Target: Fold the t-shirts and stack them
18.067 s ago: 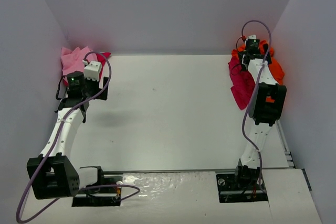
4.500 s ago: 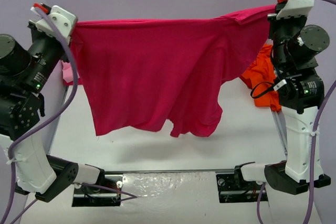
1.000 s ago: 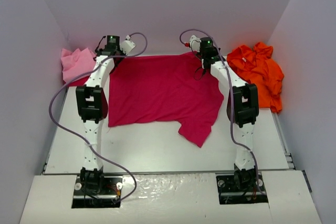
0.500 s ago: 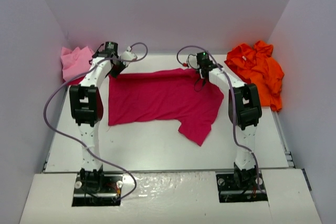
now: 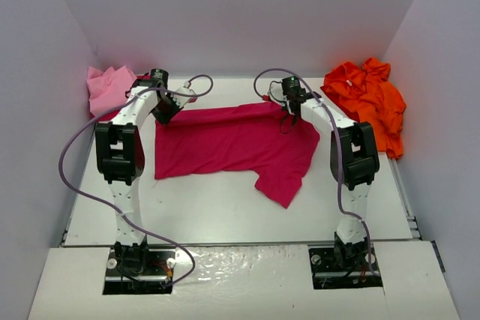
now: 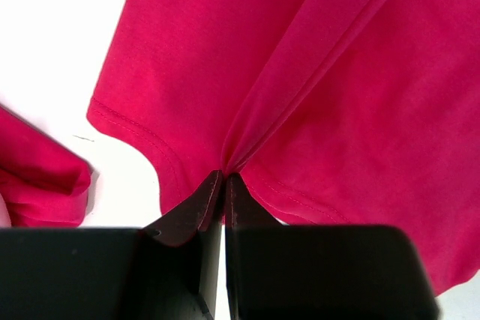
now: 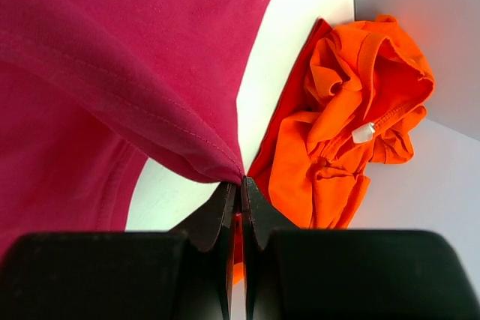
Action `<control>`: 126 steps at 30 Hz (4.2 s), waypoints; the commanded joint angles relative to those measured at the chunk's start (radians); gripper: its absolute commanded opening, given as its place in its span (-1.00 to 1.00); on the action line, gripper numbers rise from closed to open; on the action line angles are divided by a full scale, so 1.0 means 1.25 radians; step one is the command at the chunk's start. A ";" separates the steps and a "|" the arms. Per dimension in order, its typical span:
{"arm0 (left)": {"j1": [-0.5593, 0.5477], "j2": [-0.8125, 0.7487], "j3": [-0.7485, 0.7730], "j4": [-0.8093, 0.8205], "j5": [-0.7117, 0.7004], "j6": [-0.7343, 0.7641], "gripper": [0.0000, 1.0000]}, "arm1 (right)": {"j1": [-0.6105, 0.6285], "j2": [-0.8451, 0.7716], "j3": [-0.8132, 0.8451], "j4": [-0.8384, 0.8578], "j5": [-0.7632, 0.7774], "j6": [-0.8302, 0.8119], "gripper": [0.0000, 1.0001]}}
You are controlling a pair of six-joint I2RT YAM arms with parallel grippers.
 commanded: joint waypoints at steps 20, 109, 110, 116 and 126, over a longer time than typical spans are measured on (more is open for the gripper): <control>0.032 -0.100 0.042 0.112 0.034 -0.106 0.75 | -0.030 -0.101 0.081 -0.158 -0.158 0.126 0.17; 0.004 -0.273 -0.214 -0.234 0.109 0.102 -0.32 | -0.016 -0.365 -0.152 -0.356 -0.345 0.143 0.19; -0.002 -0.298 -0.258 -0.215 0.094 0.109 -0.33 | -0.009 -0.368 -0.168 -0.366 -0.359 0.139 0.19; -0.052 -0.350 -0.372 -0.204 0.035 0.142 -0.34 | 0.032 -0.342 -0.200 -0.429 -0.351 0.171 0.17; -0.102 -0.345 -0.502 -0.129 -0.057 0.160 -0.33 | 0.055 -0.380 -0.241 -0.448 -0.357 0.179 0.20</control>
